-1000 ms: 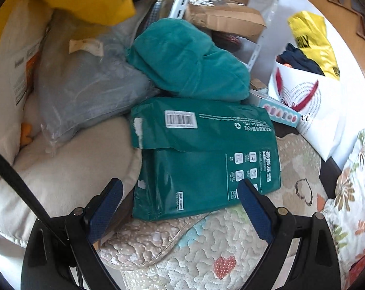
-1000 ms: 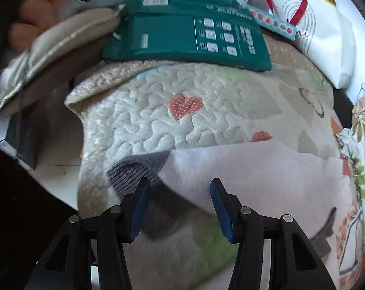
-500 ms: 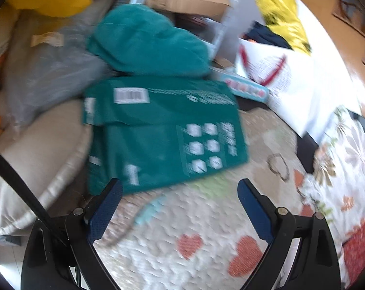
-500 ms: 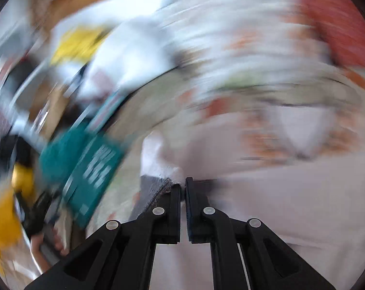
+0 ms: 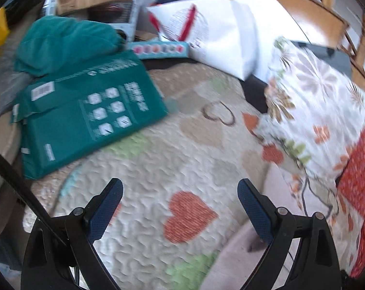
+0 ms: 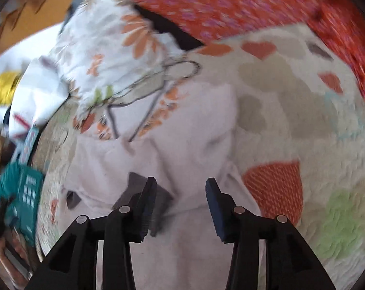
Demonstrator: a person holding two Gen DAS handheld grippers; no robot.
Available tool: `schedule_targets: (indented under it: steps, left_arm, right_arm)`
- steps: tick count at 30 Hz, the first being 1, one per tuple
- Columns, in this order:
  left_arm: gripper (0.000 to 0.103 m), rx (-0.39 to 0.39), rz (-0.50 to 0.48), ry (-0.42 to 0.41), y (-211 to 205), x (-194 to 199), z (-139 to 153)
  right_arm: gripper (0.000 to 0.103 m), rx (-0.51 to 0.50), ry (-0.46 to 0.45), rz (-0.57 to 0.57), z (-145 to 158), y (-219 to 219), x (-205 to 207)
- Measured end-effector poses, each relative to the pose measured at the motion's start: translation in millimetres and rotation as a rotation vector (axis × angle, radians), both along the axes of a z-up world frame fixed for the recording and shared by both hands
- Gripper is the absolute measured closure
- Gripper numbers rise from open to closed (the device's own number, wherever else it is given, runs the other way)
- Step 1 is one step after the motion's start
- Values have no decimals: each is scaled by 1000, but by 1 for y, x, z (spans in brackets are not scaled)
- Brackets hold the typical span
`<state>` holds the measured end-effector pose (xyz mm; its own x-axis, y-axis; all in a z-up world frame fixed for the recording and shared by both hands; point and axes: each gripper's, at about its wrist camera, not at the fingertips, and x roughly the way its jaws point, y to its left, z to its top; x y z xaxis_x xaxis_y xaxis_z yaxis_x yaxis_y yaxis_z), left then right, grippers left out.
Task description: Fold small clothes
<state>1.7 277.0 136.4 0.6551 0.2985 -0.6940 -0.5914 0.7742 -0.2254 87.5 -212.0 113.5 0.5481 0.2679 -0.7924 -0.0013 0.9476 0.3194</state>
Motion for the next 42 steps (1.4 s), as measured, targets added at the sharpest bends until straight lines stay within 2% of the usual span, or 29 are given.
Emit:
schedule_targets:
  steps: [2, 5, 7, 8, 9, 10, 11, 14, 17, 19, 20, 21, 23, 26, 27, 29, 32, 37, 40, 42]
  left_arm:
    - [8, 2, -29, 13, -10, 7, -3]
    - [8, 5, -60, 31, -20, 15, -7]
    - [8, 15, -73, 41, -25, 18, -9]
    - [8, 20, -77, 45, -26, 19, -9]
    - [8, 26, -84, 51, -29, 22, -10]
    - [8, 27, -87, 54, -28, 23, -10]
    - [8, 27, -89, 59, -29, 24, -11]
    - [8, 11, -96, 69, -29, 29, -14]
    - [8, -13, -106, 80, -30, 32, -18]
    - [8, -17, -111, 86, -32, 34, -20]
    - [8, -17, -112, 90, -33, 34, -21]
    - [8, -19, -114, 97, -33, 36, -23]
    - [8, -29, -116, 105, -33, 38, -26]
    - [8, -42, -115, 119, -34, 44, -30]
    - [8, -51, -121, 125, -35, 47, -32]
    - [8, -64, -126, 130, -36, 51, -33]
    - [8, -97, -109, 126, -31, 52, -35]
    - [8, -117, -73, 114, -19, 49, -34]
    - [8, -117, -63, 113, -11, 46, -32]
    - [8, -112, -56, 108, -5, 42, -30]
  right_arm:
    - [54, -69, -6, 97, 0, 18, 0]
    - [55, -178, -9, 287, -11, 69, -1]
    - [55, -237, -10, 356, -23, 90, -9]
    - [55, -296, -14, 386, -30, 101, -11]
    - [62, -385, -18, 404, -40, 112, -12]
    - [77, -442, -15, 408, -46, 116, -13]
    - [98, -453, -7, 404, -49, 114, -10]
    - [99, -297, -27, 291, -27, 80, 2]
    - [99, -225, -52, 176, -8, 40, 14]
    - [98, -203, -41, 54, -4, 3, 26]
    - [93, -202, -29, 12, -6, -10, 35]
    - [84, -208, 3, -61, -11, -30, 42]
    - [76, -226, 54, -163, -18, -55, 48]
    - [66, -177, -17, -226, -5, -71, 33]
    - [66, -181, -51, -239, 2, -69, 25]
    - [66, -168, -100, -212, 12, -56, 19]
    - [66, -117, -102, -62, 19, -13, 28]
    - [67, 3, 20, 265, -7, 87, 58]
    - [67, 34, 65, 372, -31, 148, 80]
    - [70, 97, 149, 424, -54, 189, 102]
